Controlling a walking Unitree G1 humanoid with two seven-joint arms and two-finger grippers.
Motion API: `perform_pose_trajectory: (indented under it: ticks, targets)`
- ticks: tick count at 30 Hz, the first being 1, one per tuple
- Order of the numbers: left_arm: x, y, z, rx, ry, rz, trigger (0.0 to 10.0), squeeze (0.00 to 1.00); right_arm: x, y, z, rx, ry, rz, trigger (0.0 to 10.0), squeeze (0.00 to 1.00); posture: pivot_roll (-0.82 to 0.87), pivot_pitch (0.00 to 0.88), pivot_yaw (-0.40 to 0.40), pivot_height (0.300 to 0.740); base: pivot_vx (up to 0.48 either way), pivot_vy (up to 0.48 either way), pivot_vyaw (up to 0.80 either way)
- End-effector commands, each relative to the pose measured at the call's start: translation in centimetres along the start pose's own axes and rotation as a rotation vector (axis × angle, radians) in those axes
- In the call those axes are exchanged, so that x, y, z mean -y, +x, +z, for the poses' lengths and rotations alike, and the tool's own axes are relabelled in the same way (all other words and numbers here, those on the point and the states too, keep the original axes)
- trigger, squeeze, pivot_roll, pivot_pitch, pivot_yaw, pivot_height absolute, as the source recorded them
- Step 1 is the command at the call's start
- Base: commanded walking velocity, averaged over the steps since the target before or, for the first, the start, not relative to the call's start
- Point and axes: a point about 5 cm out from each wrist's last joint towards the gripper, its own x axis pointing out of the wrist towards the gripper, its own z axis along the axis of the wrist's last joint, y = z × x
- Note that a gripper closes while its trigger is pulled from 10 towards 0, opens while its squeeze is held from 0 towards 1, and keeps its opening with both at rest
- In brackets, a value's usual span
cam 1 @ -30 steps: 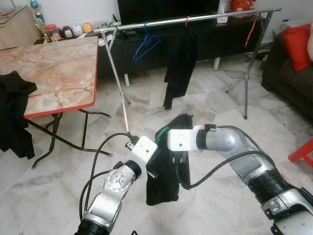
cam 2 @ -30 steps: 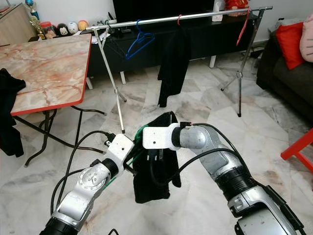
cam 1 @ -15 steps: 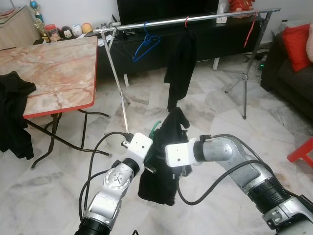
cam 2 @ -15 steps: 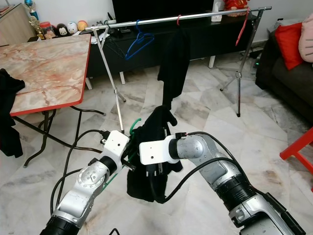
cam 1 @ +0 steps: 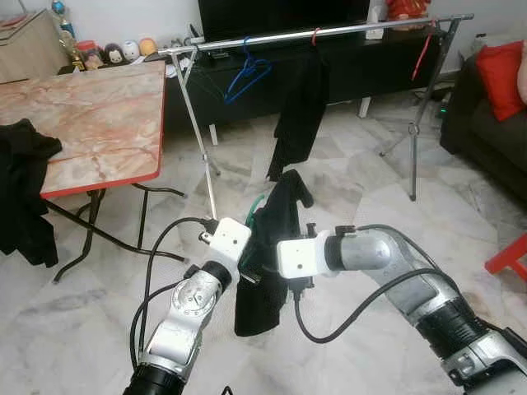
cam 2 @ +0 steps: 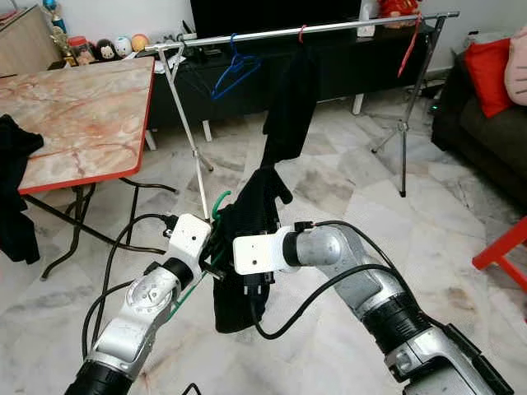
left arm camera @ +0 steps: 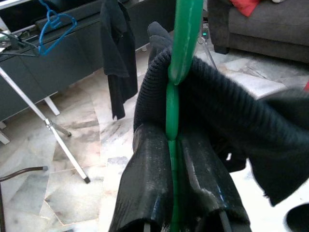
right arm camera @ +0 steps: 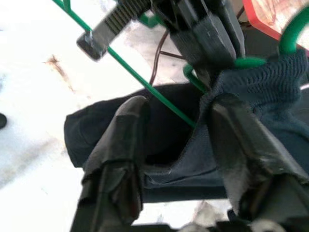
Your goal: Hang hanger
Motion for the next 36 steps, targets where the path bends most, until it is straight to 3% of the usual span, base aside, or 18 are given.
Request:
perform_pose_trajectory:
  ticks: [1, 7, 15, 16, 17, 18, 25, 31, 36]
  targets:
    - [-0.9, 0.2, 1.1, 0.064, 0.000, 0.037, 10.0, 0.00, 0.3, -0.3, 0.1, 0.006, 0.006, -0.028, 10.0, 1.00, -0.12, 0.000, 0.071, 0.740, 0.000, 0.000, 0.00]
    - [-1.3, 0.2, 1.3, 0.077, -0.003, 0.055, 10.0, 0.00, 2.1, -0.4, -0.3, -0.015, 0.051, -0.222, 10.0, 1.00, -0.12, 0.000, 0.070, 0.740, 0.000, 0.000, 0.00]
    - [-1.3, 0.2, 1.3, 0.082, -0.007, 0.055, 10.0, 0.00, 2.5, -0.3, -0.2, -0.004, 0.102, -0.279, 10.0, 1.00, -0.12, 0.000, 0.070, 0.740, 0.000, 0.000, 0.00]
    - [-1.3, -0.1, 1.1, 0.070, -0.007, 0.022, 10.0, 0.00, 1.7, -0.5, 0.1, 0.033, 0.090, -0.215, 10.0, 0.45, -0.12, 0.000, 0.069, 0.740, 0.000, 0.000, 0.00]
    - [-1.3, -0.3, 1.0, 0.062, -0.008, -0.003, 10.0, 0.00, 1.1, -0.7, 0.3, 0.061, 0.079, -0.168, 10.0, 0.45, -0.12, 0.000, 0.069, 0.740, 0.000, 0.000, 0.00]
    - [-1.4, -0.6, 0.7, 0.046, 0.002, -0.029, 10.0, 0.00, 1.1, -1.1, 0.2, 0.063, 0.073, -0.155, 10.0, 0.00, -0.12, 0.000, 0.069, 0.740, 0.000, 0.000, 0.00]
    - [-1.2, -2.5, -1.7, -0.072, 0.053, -0.187, 10.0, 0.00, 4.3, -4.3, -1.6, 0.016, 0.048, -0.236, 10.0, 0.00, -0.14, 0.000, 0.075, 0.740, 0.000, 0.000, 0.00]
    - [-0.6, -3.2, -2.2, -0.099, 0.050, -0.267, 10.0, 0.00, 4.4, -5.3, -2.4, 0.017, 0.058, -0.177, 10.0, 0.00, -0.14, 0.000, 0.076, 0.740, 0.000, 0.000, 0.00]
    - [0.2, -4.0, -2.7, -0.144, 0.033, -0.409, 10.0, 0.00, 3.3, -4.7, -3.3, 0.026, 0.068, -0.039, 10.0, 0.00, -0.14, 0.000, 0.082, 0.740, 0.000, 0.000, 0.00]
